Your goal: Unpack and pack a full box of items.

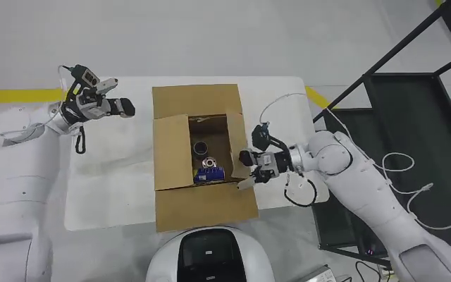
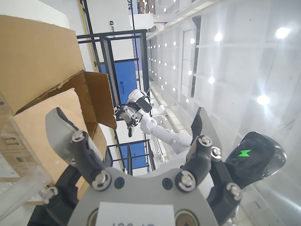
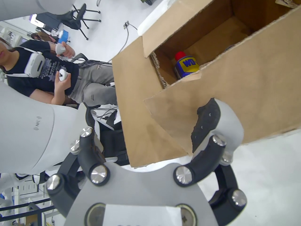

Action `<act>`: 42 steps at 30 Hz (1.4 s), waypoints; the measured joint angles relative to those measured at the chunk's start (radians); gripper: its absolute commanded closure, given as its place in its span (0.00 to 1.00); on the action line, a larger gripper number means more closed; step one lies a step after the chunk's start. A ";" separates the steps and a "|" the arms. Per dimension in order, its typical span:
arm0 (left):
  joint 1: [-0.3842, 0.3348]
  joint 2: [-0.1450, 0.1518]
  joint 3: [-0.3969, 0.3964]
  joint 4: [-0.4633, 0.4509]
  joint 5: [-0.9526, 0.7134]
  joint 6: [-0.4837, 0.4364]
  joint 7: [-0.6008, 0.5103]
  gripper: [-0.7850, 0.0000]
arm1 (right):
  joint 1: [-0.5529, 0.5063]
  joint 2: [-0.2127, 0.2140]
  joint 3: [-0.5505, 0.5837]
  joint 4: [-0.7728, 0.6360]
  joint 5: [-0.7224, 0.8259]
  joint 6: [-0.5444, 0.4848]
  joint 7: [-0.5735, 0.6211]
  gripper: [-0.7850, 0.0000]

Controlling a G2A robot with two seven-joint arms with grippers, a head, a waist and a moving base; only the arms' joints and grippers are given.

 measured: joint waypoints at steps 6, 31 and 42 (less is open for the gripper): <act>0.042 0.015 -0.022 -0.024 0.005 0.023 -0.001 0.00 | 0.053 -0.034 -0.095 0.009 -0.222 0.127 -0.108 0.00; -0.166 -0.059 0.212 0.262 0.062 -0.133 0.014 0.00 | -0.318 0.056 0.254 -0.117 0.188 0.164 -0.068 0.00; -0.248 -0.098 0.262 0.415 0.064 -0.180 0.063 0.00 | -0.366 0.059 0.264 -0.091 0.304 0.170 -0.041 0.00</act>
